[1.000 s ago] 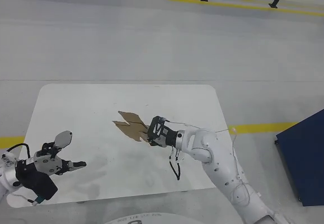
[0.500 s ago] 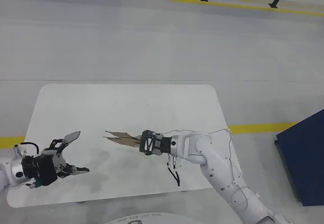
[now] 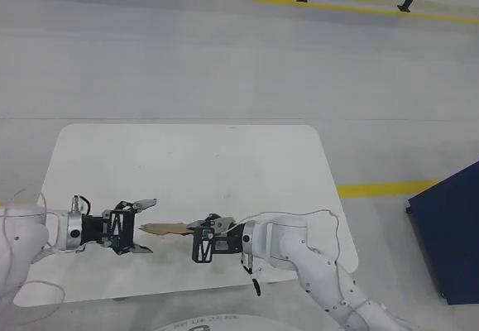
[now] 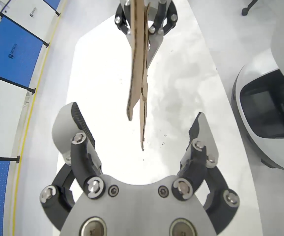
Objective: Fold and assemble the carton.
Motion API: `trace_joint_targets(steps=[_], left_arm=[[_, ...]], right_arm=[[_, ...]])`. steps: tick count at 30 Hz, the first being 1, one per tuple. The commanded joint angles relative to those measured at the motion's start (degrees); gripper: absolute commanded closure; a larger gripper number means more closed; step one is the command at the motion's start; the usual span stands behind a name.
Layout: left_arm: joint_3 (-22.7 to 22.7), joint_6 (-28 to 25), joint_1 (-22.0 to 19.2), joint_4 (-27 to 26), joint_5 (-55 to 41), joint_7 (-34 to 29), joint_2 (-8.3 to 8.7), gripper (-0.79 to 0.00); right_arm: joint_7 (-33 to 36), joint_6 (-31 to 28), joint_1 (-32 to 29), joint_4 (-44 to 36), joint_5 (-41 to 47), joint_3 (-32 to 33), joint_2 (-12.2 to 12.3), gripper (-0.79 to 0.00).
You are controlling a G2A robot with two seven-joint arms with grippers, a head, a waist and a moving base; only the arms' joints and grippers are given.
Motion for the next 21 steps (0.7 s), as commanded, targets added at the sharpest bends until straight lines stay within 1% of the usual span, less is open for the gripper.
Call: trace_joint_targets(steps=[1, 7, 9, 14, 17, 18, 20, 21], left_arm=[[1.0, 0.0, -1.0, 0.7, -1.6, -1.7, -0.17, -0.360], [3.0, 0.0, -2.4, 1.7, -4.3, -4.5, 0.08, -0.259], [3.7, 0.0, -2.7, 1.8, -4.9, -5.2, 0.26, -0.197], [5.6, 0.0, -3.8, 1.9, -6.0, -7.0, 0.70, -0.157], [6.4, 0.0, -4.5, 2.0, -7.0, -7.8, 0.91, -0.120], [6.6, 0.0, -4.8, 2.0, -7.1, -8.2, 0.97, -0.099], [6.9, 0.0, -5.1, 2.0, -7.5, -8.8, 1.09, 0.000], [7.0, 0.0, -5.3, 2.0, -7.8, -9.0, 1.14, 0.000]], right_arm=[[-0.7, -0.1, -0.3, 0.0, -0.1, 0.3, 0.1, 0.000], [-1.4, -0.4, -1.0, -0.4, -0.5, 0.9, 0.5, 0.000], [-1.4, -0.5, -1.0, -0.6, -0.7, 0.8, 0.5, 0.000], [-1.0, -0.2, -0.8, -0.8, -0.9, 0.3, 0.6, 0.000], [-0.8, -0.1, -0.7, -0.8, -1.0, 0.0, 0.6, 0.000], [-0.7, -0.1, -0.7, -0.8, -1.0, -0.1, 0.6, 0.000], [-0.5, 0.1, -0.6, -0.9, -1.1, -0.3, 0.6, 0.000], [-0.3, 0.3, -0.7, -0.9, -1.1, -0.4, 0.7, 0.000]])
